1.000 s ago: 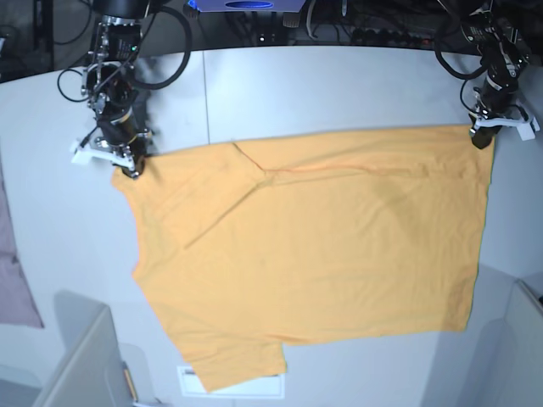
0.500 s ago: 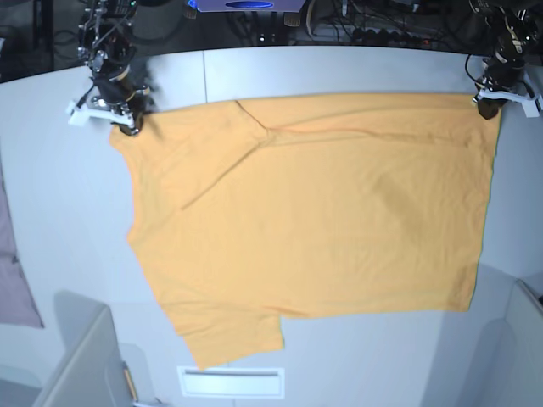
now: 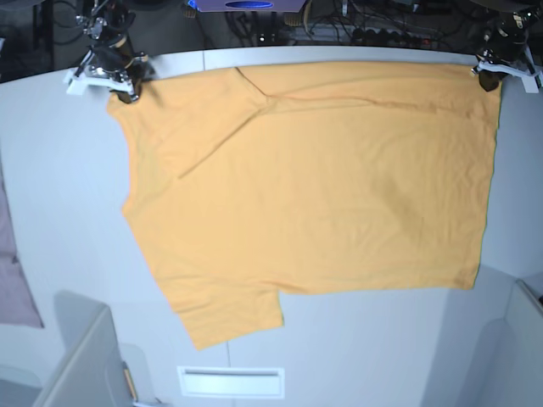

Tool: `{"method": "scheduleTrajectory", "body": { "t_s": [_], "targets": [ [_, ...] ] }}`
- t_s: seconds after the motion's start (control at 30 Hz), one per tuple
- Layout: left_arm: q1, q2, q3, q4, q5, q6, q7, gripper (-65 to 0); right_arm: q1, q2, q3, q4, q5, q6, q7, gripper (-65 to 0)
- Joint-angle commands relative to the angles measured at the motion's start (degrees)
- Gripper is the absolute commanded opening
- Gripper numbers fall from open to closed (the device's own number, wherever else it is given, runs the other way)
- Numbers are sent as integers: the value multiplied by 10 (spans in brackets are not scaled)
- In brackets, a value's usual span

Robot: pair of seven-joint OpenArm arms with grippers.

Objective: Fold the T-shirt properly
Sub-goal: 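Drag the shirt by its shoulders toward the robot's base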

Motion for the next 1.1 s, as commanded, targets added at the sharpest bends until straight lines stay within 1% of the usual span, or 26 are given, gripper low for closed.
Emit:
{"method": "scheduleTrajectory", "body": {
  "t_s": [0.0,0.1,0.2,0.43,0.6,0.63,0.67,0.7,0.73,0.77,0.83,0.9,0.97,1.03,1.07],
  "targets": [
    [7,-10,-8,10,-1,3,-10,-650,-14,2,3,11,-7,-7,2,-650],
    [13,-10,-8,10,-1,3,-10,-650,-34,1,2,33,-7,-7,4,-650],
    [14,-10,-8,10,-1,3,-10,-650,-39,-7,3,43,-8,-7,2,-650],
    [14,-10,-8,10,1,3,-10,-650,-39,-8,2,44,-8,-7,1,-650],
    [14,-12,-9,10,1,3,-10,-650,-61,-6,2,85,-8,-7,0,-650],
    [14,-12,-13,10,1,3,-10,-650,-65,-6,3,91,-8,-7,0,-614],
    [14,-11,-22,10,0,3,-10,-630,-69,-8,3,99,-8,-7,3,-519],
    [14,-11,-31,10,0,3,-10,-548,-73,-8,3,104,-8,-7,4,-434],
    [14,-11,-40,10,0,3,-10,-474,-74,-8,4,107,-9,-7,5,-369],
    [12,-11,-50,16,-1,3,-10,-398,-74,-8,4,109,-9,-7,5,-321],
    [11,-11,-66,36,-1,3,-10,-263,-72,-7,12,110,-10,-7,5,-311],
    [9,-11,-78,62,-1,3,-10,-173,-68,-9,37,114,-11,-7,5,-311],
    [7,-13,-82,93,-1,4,-10,-115,-55,-8,55,118,-11,-7,5,-311],
    [-5,-13,-82,120,2,5,-9,-99,-24,-2,73,117,-12,-7,0,-311],
    [-12,-13,-82,131,4,5,-9,-102,-4,7,81,114,-12,-7,-2,-311]
  ]
}}
